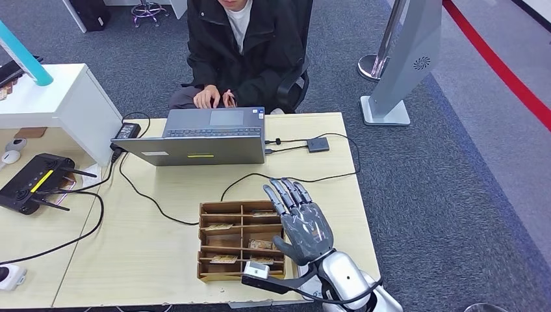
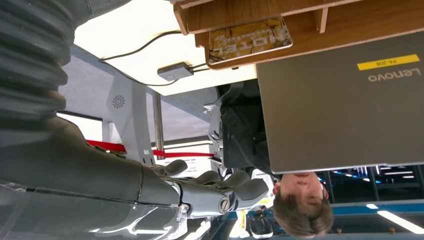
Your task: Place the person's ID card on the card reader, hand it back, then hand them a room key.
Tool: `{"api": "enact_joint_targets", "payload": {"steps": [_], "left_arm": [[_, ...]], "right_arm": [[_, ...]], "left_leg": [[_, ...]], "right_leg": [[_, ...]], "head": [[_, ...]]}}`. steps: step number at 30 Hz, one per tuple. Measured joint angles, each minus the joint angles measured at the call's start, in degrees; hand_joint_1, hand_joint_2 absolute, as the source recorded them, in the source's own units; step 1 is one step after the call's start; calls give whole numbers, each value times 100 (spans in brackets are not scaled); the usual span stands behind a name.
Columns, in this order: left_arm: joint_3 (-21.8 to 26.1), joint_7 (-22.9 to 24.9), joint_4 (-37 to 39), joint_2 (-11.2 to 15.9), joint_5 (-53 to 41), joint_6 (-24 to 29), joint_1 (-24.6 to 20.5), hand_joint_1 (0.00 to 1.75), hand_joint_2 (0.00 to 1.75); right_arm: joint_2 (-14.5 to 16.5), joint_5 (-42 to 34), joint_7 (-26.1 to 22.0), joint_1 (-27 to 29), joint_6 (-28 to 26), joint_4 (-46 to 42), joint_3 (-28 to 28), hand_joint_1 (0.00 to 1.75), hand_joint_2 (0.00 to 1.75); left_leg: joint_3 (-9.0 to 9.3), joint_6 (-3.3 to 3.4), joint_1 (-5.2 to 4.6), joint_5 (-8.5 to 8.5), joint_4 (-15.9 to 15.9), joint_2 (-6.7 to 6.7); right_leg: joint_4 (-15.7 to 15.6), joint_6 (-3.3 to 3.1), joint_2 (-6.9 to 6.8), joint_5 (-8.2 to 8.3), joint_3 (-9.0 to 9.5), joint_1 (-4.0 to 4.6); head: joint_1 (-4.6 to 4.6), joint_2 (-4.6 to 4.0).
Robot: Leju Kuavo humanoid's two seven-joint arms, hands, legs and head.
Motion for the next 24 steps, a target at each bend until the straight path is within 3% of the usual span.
{"api": "enact_joint_targets", "payload": {"steps": [24], "left_arm": [[-38,21,-2,-27,-30,-42,-4,0,0]], "right_arm": [[36,-6,10,-113,178,99,121,10,175]], "left_leg": [[0,0,0,0,0,0]], "right_leg": [[0,0,0,0,0,0]], "head": [[0,0]]}}
